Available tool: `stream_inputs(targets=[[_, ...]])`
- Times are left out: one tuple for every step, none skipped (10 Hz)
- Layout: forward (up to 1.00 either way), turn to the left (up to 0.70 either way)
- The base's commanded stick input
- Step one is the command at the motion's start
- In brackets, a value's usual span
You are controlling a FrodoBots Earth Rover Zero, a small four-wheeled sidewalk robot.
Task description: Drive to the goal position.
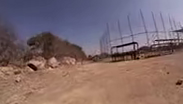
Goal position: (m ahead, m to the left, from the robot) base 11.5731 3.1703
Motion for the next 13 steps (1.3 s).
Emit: stream_inputs(targets=[[0.5,0.0],[0.5,0.0],[0.5,0.0],[0.5,0.0],[0.5,0.0],[0.5,0.0],[0.5,0.0],[0.5,0.0],[0.5,0.0],[0.5,0.0],[0.5,0.0],[0.5,0.0],[0.5,0.0]])
